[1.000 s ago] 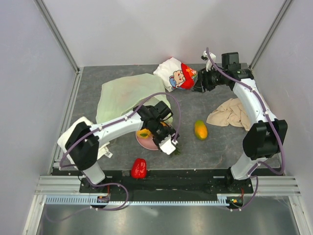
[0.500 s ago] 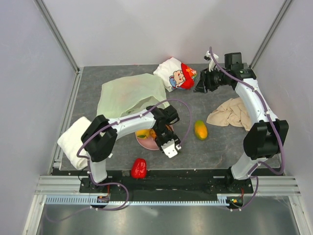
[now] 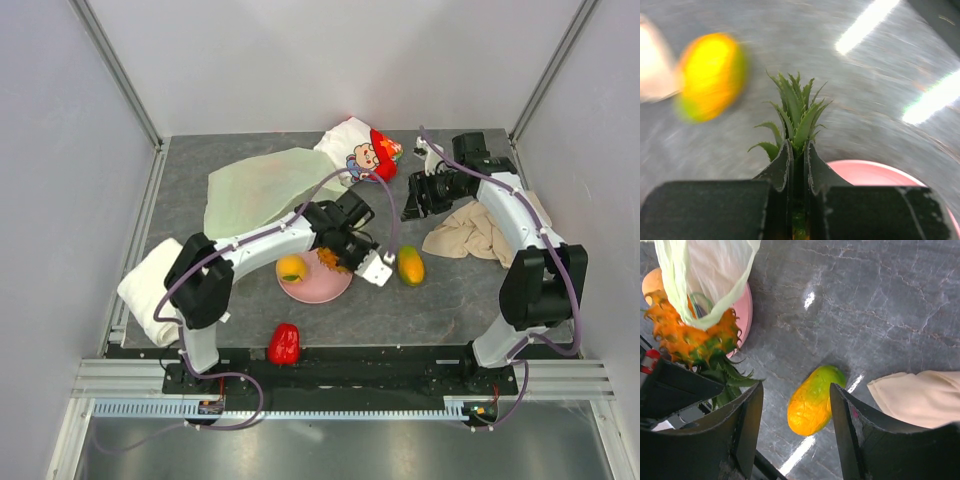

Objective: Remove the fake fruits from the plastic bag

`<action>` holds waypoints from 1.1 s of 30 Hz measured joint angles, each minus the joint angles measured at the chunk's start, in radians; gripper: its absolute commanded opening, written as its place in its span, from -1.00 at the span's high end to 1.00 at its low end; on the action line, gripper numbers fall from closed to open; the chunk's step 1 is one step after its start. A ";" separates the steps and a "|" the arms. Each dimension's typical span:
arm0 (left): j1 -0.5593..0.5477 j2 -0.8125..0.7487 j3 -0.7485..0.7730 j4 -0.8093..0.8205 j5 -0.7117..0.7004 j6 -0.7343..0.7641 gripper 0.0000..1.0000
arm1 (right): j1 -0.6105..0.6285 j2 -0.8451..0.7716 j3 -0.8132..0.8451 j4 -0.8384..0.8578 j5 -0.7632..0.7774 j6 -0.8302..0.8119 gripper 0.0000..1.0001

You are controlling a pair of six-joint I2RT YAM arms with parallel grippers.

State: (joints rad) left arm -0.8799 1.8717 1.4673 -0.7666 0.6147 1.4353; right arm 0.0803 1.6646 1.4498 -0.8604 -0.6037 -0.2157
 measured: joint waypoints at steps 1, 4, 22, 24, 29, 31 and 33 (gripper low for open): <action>0.009 -0.007 0.000 0.069 0.010 -0.072 0.96 | 0.000 -0.002 -0.004 -0.007 0.003 0.004 -0.29; 0.043 -0.051 -0.043 0.271 0.017 -0.274 0.96 | 0.000 -0.010 -0.005 -0.016 0.011 0.011 -0.30; 0.304 -0.317 -0.596 1.396 0.028 -1.432 0.96 | 0.000 0.087 0.098 -0.114 -0.198 0.032 -0.76; 0.304 -0.324 -0.609 1.423 0.038 -1.452 0.97 | 0.000 0.085 0.105 -0.081 -0.322 0.106 -0.96; 0.304 -0.335 -0.617 1.466 0.051 -1.471 0.96 | 0.014 0.085 0.103 0.033 -0.490 0.288 -0.96; 0.304 -0.335 -0.617 1.479 0.057 -1.476 0.97 | 0.027 0.085 0.103 0.063 -0.504 0.330 -0.86; 0.303 -0.335 -0.617 1.480 0.068 -1.478 0.96 | 0.045 0.085 0.103 0.096 -0.509 0.373 -0.63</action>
State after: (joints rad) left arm -0.5774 1.5364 0.8505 0.7136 0.6823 -0.0425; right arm 0.1257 1.7496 1.5524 -0.7643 -1.1126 0.1570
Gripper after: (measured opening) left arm 0.073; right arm 0.941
